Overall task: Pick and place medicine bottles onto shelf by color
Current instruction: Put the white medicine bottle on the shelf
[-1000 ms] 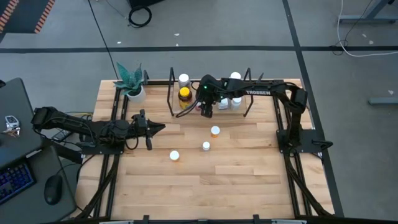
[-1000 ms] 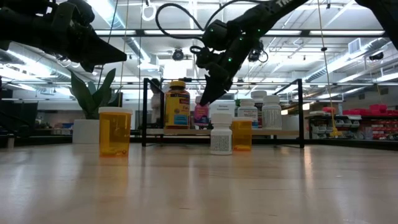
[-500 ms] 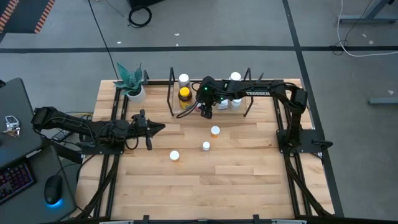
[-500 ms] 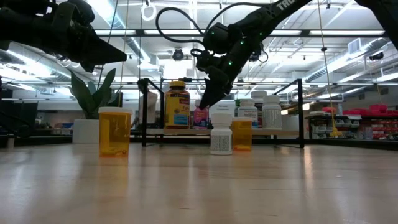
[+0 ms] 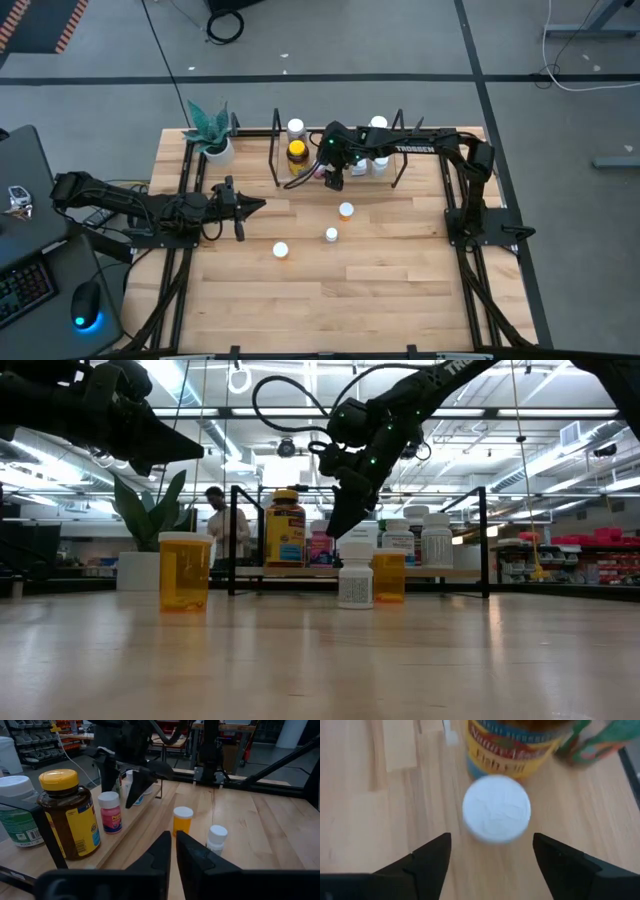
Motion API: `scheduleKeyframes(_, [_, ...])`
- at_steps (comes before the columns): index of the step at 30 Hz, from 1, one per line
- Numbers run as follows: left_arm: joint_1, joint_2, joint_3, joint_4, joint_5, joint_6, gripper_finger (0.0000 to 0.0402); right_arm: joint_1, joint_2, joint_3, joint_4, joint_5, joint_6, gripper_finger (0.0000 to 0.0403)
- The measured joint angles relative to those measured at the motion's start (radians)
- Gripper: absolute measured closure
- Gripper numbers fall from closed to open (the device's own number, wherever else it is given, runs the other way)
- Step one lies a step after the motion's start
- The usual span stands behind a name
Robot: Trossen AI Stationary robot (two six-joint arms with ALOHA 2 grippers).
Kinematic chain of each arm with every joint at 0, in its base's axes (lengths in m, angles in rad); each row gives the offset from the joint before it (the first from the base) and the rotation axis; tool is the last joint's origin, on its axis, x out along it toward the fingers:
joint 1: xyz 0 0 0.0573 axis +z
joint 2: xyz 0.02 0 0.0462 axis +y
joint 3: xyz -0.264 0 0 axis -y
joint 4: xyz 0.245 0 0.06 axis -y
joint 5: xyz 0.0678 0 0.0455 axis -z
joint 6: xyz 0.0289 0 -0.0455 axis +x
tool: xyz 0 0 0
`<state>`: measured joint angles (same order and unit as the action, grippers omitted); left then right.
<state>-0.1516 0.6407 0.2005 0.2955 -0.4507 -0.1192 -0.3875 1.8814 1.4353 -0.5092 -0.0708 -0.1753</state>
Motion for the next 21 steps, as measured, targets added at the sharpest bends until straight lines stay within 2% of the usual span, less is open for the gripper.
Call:
scheduleKeyframes(5, [0.0, 0.0, 0.0, 0.0, 0.0, 0.0, 0.0364, 0.025, -0.022, 0.073, -0.137, 0.0, 0.046, 0.0093])
scheduleKeyframes(9, [0.0, 0.0, 0.0, 0.0, 0.0, 0.0, 0.0369, 0.091, -0.044, 0.081, -0.192, -0.006, 0.064, 0.0088])
scheduleKeyframes(14, [0.0, 0.0, 0.0, 0.0, 0.0, 0.0, 0.0374, 0.216, -0.053, 0.082, -0.193, -0.065, 0.069, 0.0091])
scheduleKeyframes(21, [0.0, 0.0, 0.0, 0.0, 0.0, 0.0, 0.0364, 0.35, -0.05, 0.045, -0.135, -0.064, 0.144, 0.0091])
